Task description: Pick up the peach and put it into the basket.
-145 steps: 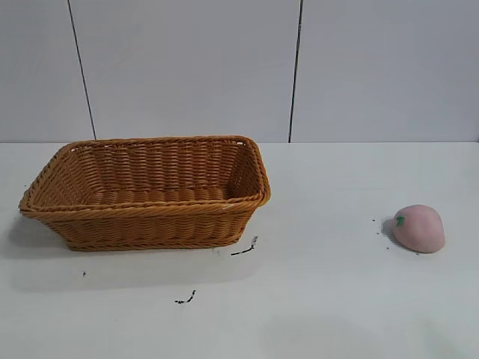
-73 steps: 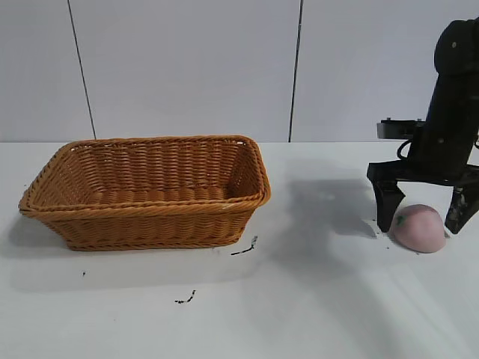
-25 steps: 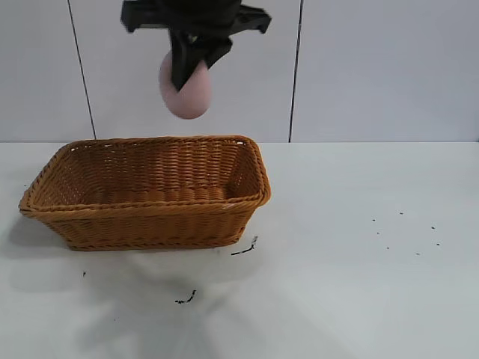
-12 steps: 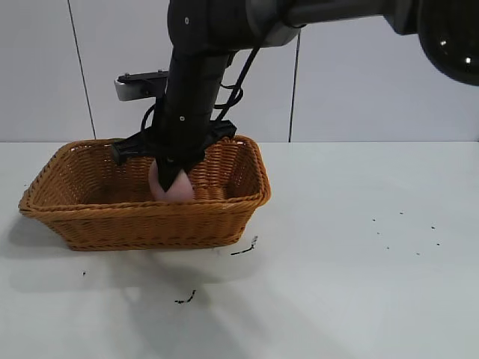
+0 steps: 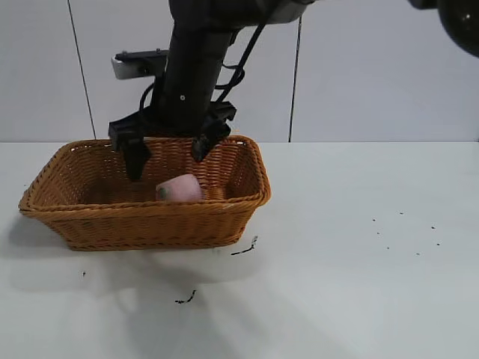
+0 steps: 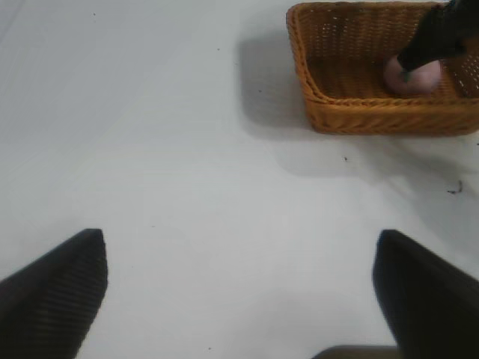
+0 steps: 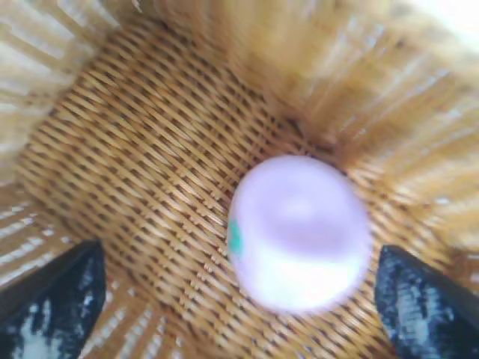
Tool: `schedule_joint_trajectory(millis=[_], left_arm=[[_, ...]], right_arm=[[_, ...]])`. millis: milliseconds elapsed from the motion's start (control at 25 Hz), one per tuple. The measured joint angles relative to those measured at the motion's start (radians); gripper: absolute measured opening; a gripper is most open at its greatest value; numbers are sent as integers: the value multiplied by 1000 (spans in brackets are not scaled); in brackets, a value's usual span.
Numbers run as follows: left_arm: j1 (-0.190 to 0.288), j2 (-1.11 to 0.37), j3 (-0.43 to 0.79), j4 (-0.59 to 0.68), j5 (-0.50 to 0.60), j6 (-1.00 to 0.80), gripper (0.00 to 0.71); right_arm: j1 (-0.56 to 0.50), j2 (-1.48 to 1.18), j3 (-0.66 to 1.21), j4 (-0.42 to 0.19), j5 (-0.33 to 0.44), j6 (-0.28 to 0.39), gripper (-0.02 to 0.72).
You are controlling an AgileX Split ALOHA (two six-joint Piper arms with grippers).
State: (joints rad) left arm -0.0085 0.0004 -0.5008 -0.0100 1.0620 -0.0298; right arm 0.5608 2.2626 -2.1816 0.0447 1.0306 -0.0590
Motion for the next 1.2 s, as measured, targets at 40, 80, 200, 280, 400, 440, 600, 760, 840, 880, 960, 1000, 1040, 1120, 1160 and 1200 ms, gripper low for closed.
schedule_joint_trajectory(millis=[40,80,200,280,400,440,600,760,840,880,960,1000,1040,1120,1160,1200], left_arm=[[0,0,0,0,0,0,693],[0,0,0,0,0,0,693],[0,0,0,0,0,0,693],[0,0,0,0,0,0,693],[0,0,0,0,0,0,693],[0,0,0,0,0,0,693],[0,0,0,0,0,0,693],[0,0,0,0,0,0,693],[0,0,0,0,0,0,693],[0,0,0,0,0,0,693],[0,0,0,0,0,0,693],[0,0,0,0,0,0,693],[0,0,0,0,0,0,693],[0,0,0,0,0,0,693],[0,0,0,0,0,0,693],[0,0,0,0,0,0,693]], right_arm=[[-25,-12,0,-2,7,2,688],[-53,-23,0,-7,18,6,688],[-151,-40,0,-26,54,21,688],[-226,-41,0,-38,82,28,688],[-346,-41,0,-45,122,28,689],[-387,-41,0,-45,127,29,690],[-516,-43,0,-45,158,30,696],[-559,-56,0,-45,178,27,696],[-555,-67,0,-29,178,17,696],[-551,-72,0,-20,178,10,696],[-538,-80,0,-14,178,4,696],[-531,-84,0,-14,178,3,696],[-528,-85,0,-12,178,3,696],[-525,-88,0,-10,178,19,696],[-523,-89,0,-10,178,28,696],[-523,-92,1,-8,179,32,696]])
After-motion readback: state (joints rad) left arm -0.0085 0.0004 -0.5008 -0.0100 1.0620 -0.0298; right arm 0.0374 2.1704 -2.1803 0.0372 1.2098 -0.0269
